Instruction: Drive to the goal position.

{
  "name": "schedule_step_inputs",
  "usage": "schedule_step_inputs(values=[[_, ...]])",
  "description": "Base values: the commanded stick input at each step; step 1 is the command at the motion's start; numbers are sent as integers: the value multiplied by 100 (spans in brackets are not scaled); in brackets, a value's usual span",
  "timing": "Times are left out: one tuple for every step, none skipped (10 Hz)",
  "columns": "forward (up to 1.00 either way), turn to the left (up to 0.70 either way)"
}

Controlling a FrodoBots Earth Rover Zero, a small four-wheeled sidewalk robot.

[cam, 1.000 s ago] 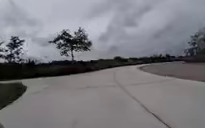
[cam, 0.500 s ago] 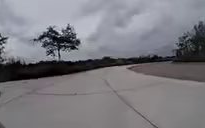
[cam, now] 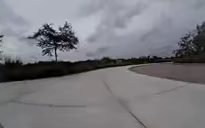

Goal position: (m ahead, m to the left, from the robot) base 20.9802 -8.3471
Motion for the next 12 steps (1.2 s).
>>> schedule_step_inputs(values=[[85,0],[85,0],[85,0],[85,0],[85,0],[85,0],[85,0],[85,0],[85,0],[85,0],[85,0],[85,0]])
